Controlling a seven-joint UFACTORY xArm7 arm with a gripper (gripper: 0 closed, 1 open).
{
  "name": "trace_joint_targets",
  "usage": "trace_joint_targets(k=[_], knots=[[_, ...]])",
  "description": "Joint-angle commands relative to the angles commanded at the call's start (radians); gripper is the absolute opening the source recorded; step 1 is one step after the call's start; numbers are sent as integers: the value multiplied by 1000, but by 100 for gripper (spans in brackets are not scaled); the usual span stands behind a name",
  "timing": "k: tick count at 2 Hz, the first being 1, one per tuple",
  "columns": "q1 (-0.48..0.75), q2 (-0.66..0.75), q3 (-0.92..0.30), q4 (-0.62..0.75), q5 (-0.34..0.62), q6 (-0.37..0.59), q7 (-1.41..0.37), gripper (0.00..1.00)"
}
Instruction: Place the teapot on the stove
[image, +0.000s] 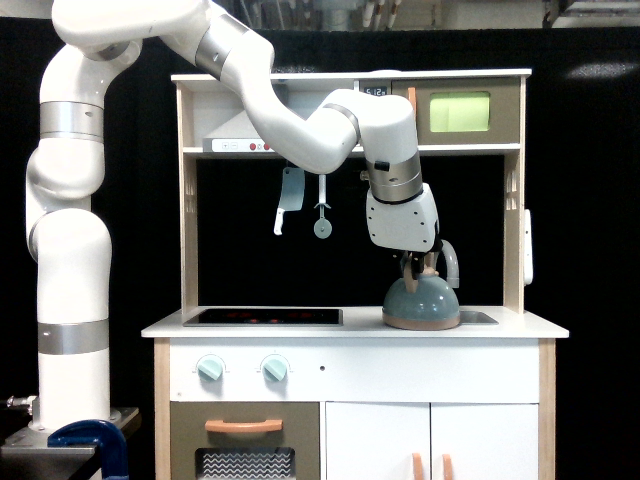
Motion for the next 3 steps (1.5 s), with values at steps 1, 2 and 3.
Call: trace_joint_targets(k=[1, 2, 3], knots=[[-72, -290, 73, -144, -216, 16, 169, 0], [-161, -711, 285, -523, -327, -69, 381, 0], [-174, -1083, 479, -759, -324, -24, 612, 0]])
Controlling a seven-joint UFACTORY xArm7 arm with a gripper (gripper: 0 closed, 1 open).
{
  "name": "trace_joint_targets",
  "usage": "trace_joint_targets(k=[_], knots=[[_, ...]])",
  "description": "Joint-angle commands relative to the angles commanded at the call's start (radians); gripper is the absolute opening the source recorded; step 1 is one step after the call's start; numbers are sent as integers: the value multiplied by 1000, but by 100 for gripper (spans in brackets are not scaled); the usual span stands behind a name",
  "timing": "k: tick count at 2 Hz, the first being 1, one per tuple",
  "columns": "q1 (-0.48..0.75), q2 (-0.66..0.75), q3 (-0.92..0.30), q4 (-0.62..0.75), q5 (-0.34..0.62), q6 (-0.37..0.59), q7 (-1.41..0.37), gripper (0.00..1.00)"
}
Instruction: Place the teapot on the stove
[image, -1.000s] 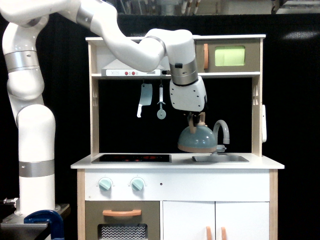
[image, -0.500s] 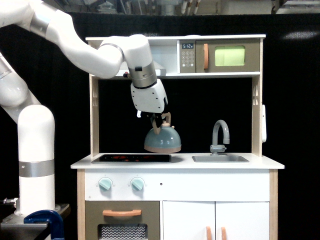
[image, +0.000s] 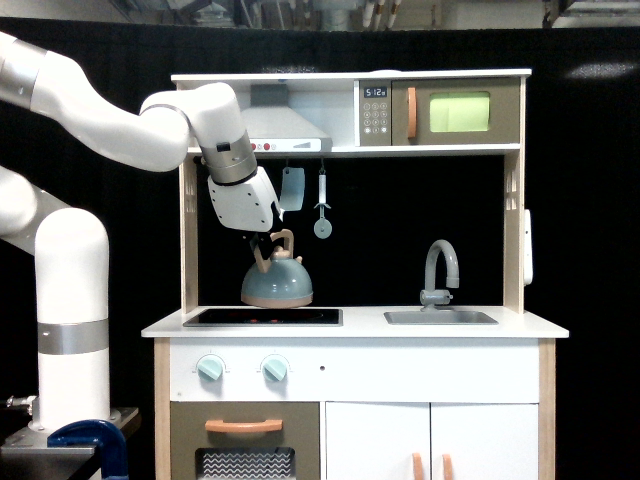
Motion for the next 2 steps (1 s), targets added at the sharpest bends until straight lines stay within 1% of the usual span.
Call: trace_joint_targets(k=[1, 2], knots=[[-22, -251, 21, -98, -46, 129, 102, 0], [7, -373, 62, -156, -41, 162, 179, 0]])
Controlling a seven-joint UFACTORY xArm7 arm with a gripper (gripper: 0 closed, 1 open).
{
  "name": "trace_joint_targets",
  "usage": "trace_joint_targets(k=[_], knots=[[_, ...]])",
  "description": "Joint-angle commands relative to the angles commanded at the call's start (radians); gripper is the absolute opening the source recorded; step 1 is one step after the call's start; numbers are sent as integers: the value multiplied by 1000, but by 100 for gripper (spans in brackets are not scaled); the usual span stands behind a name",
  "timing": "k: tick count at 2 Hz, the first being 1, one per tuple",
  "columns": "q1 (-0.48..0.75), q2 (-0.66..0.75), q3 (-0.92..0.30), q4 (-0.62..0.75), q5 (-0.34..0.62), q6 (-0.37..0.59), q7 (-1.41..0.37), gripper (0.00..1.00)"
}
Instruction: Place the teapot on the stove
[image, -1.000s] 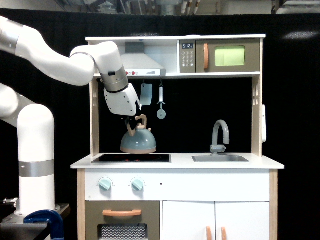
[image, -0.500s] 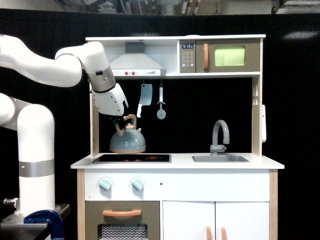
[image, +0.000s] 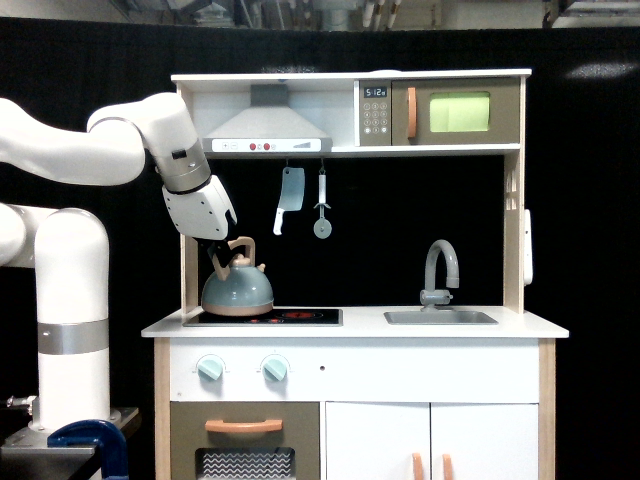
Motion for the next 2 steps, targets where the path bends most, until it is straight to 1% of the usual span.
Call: trace_joint_targets(k=[1, 2], knots=[[58, -43, 61, -20, 28, -13, 75, 0], [89, -23, 77, -35, 38, -59, 86, 100]])
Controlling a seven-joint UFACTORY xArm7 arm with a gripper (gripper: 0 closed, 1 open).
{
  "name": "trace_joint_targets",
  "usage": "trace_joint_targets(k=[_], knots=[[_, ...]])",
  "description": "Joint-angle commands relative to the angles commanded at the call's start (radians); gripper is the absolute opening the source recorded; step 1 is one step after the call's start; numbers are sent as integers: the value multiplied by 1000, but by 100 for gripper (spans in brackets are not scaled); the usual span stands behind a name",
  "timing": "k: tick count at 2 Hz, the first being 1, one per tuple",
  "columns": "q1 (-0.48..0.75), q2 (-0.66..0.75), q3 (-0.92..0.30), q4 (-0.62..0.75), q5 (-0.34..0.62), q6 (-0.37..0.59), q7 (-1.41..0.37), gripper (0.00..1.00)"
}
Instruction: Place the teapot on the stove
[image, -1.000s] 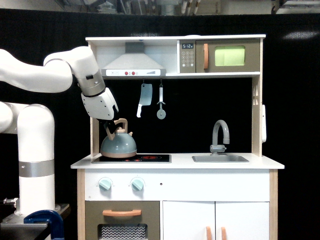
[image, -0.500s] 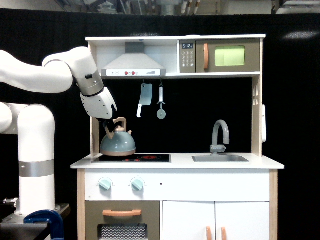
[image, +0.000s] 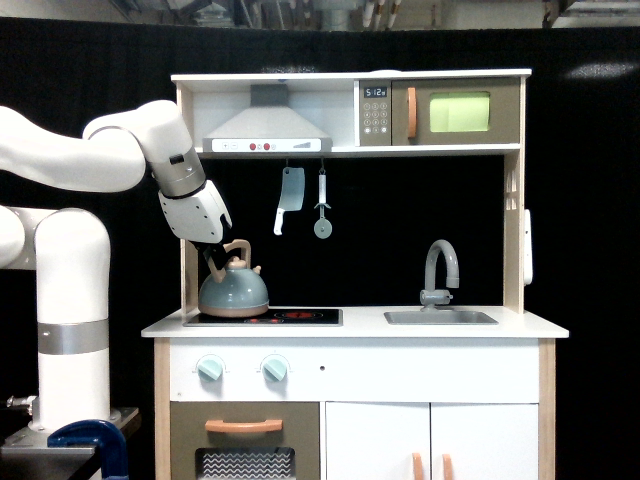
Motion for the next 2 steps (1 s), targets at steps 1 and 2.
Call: trace_joint_targets(k=[1, 2], knots=[[7, 1, 2, -6, 1, -10, 3, 100], [-31, 85, -96, 133, -87, 63, -19, 100]])
